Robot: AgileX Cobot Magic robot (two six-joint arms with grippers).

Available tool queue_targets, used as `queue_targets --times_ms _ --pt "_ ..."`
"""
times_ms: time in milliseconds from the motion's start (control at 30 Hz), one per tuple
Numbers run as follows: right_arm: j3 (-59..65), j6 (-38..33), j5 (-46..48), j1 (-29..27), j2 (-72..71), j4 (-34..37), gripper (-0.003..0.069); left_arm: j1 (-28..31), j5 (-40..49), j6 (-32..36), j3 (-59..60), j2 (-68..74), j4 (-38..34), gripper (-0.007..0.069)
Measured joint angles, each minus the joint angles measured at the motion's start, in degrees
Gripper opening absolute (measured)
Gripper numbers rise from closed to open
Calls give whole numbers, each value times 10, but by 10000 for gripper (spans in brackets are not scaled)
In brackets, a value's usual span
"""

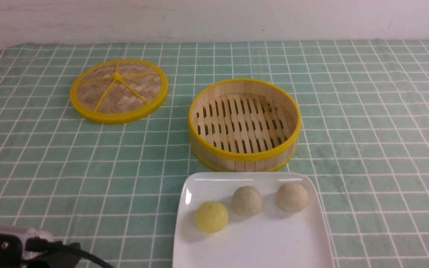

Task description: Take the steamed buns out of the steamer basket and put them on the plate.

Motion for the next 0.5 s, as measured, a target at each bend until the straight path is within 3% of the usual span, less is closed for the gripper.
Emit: queue_targets --times_ms 500 --pt "-1 3 6 5 -18 0 244 0 0 0 0 0 0 239"
